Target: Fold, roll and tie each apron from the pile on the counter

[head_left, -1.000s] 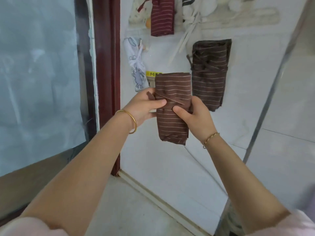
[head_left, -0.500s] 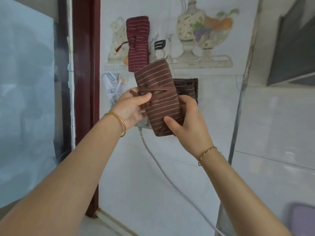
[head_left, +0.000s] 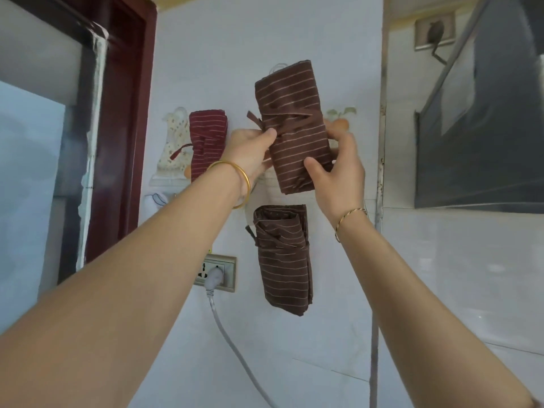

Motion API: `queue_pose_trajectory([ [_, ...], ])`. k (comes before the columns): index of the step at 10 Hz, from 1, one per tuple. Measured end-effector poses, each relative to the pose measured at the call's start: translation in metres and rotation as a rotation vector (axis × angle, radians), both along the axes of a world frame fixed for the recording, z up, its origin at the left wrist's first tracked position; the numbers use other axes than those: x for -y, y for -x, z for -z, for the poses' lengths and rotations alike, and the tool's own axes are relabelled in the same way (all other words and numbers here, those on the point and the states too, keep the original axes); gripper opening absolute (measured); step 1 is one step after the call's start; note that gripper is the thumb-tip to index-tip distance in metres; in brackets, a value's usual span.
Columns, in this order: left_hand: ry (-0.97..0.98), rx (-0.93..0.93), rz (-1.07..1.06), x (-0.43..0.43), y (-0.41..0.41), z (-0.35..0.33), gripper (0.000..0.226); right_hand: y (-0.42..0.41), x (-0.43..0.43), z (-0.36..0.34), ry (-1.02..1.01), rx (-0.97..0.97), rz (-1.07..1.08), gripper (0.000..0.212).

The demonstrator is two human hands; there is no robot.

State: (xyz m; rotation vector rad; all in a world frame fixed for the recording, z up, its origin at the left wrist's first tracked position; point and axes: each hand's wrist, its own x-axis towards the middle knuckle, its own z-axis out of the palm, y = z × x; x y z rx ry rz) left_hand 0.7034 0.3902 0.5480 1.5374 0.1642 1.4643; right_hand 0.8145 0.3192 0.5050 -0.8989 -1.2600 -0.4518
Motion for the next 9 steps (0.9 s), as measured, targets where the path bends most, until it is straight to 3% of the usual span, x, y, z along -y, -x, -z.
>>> queue_pose_trajectory([
  [1, -0.083, -0.103, -0.107, -0.006, -0.022, -0.007, 0.022, -0.012, -0.015, -0.016, -0.022, -0.020, 0.041, 0.042],
  [2, -0.214, -0.188, -0.218, -0.012, -0.040, -0.013, 0.053, -0.025, -0.027, -0.027, 0.016, -0.054, 0.162, 0.043],
  [3, -0.234, -0.254, -0.319, -0.018, -0.055, -0.012, 0.061, -0.034, -0.033, -0.029, 0.126, -0.068, 0.279, 0.044],
  [5, -0.196, -0.371, -0.365, -0.035, -0.065, 0.011, 0.059, -0.047, -0.032, -0.007, 0.268, -0.023, 0.558, 0.040],
  [9, -0.205, -0.396, -0.372, -0.035, -0.055, 0.017, 0.054, -0.049, -0.029, 0.007, 0.225, -0.076, 0.513, 0.049],
])
